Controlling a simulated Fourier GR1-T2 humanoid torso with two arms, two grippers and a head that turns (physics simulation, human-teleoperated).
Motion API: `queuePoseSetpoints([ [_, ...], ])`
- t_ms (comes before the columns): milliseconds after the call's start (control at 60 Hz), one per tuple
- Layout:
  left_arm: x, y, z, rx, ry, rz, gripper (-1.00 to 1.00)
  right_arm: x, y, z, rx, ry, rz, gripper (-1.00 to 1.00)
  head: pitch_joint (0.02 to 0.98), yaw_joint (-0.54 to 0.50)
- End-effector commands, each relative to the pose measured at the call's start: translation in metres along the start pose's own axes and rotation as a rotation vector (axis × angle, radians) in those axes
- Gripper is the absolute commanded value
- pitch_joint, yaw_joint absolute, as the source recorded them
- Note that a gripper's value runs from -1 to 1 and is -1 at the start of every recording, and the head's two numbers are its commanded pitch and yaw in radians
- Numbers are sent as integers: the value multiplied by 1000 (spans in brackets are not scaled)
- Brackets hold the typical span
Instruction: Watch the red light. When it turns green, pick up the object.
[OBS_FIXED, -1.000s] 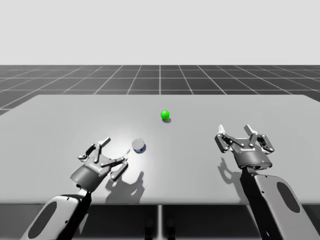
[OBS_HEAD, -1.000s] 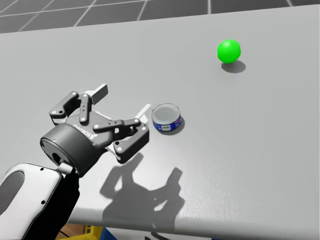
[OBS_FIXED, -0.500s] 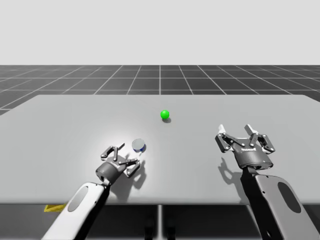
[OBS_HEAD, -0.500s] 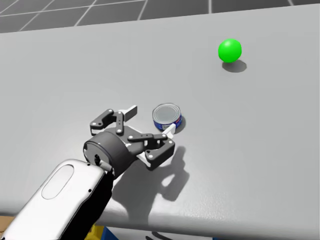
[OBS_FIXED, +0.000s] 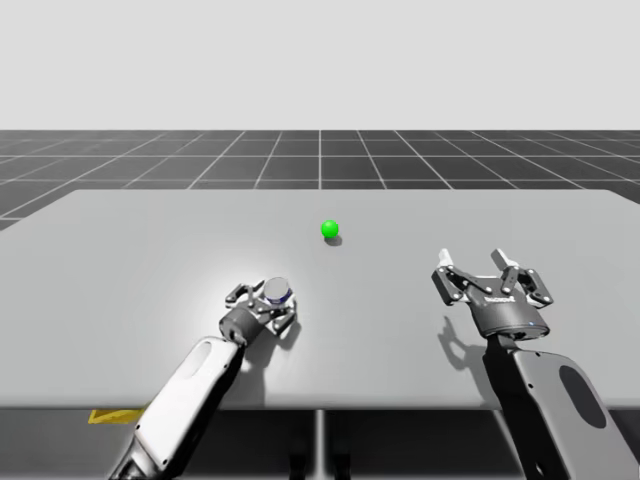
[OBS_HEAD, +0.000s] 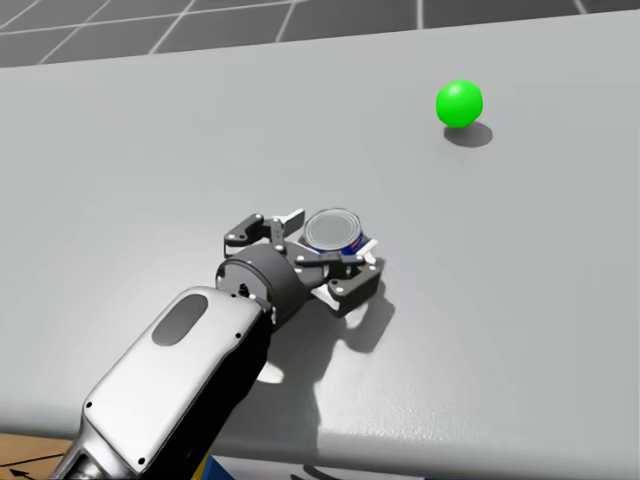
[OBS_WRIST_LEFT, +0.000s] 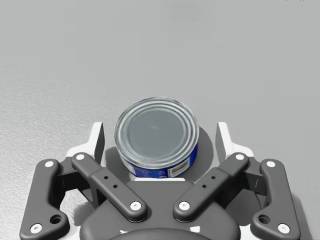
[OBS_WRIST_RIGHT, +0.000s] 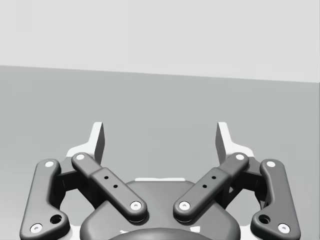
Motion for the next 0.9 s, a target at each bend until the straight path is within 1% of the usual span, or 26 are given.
queuePoseSetpoints([
  [17, -2, 2, -14, 10, 12, 12, -1000, 0, -1, 0, 0, -1, -1, -1000, 830, 209],
  [100, -5, 3, -18, 18, 23, 22, -1000, 0, 0, 0, -2, -2, -1, -1000, 829, 209],
  [167, -7, 3, -18, 12, 37, 40, -1000, 0, 0, 0, -8, -2, -2, -1000, 829, 210],
  [200, -8, 3, -18, 7, 45, 48, -906, 1, 0, 0, -13, -4, -3, -1000, 828, 211],
  [217, -9, 3, -18, 8, 47, 49, -807, 1, -1, 0, -14, -5, -3, -1000, 828, 211],
  [233, -9, 3, -18, 9, 50, 49, -807, 1, -1, 0, -15, -6, -4, -1000, 827, 212],
  [250, -11, 3, -17, -1, 60, 53, 758, 1, -1, 0, -18, -6, -4, -1000, 826, 213],
  [267, -11, 3, -17, -6, 60, 54, 886, 1, -1, 0, -20, -7, -4, -1000, 826, 213],
  [283, -12, 3, -17, -10, 61, 56, 937, 1, -1, 0, -21, -7, -5, -1000, 825, 214],
  [317, -12, 2, -16, -19, 67, 60, 1000, 1, -1, 1, -22, -7, -6, -1000, 821, 215],
  [450, -14, 1, -13, -32, 69, 56, 1000, 1, -2, 1, -22, -9, -6, -1000, 811, 218],
  [567, -14, -1, -11, -37, 63, 49, 1000, 1, -3, 0, -27, -12, -4, -1000, 775, 225],
  [583, -14, -1, -10, -38, 61, 47, 1000, 1, -3, 1, -28, -12, -5, -1000, 751, 229],
  [650, -15, -1, -10, -38, 59, 41, 1000, 1, -3, 1, -29, -13, -6, -1000, 710, 233],
  [683, -15, -2, -9, -40, 58, 40, 1000, 1, -3, 1, -29, -14, -6, -1000, 678, 236],
  [700, -15, -2, -9, -41, 58, 38, 1000, 1, -3, 1, -31, -15, -6, -1000, 645, 238],
  [733, -15, -2, -9, -41, 58, 36, 1000, 1, -3, 1, -31, -16, -6, -1000, 624, 238],
  [833, -16, -3, -8, -43, 60, 34, 1000, 1, -3, 1, -36, -23, 1, -1000, 534, 237],
  [900, -17, -3, -8, -45, 60, 34, 1000, 1, -4, 1, -36, -27, 1, -1000, 502, 237],
])
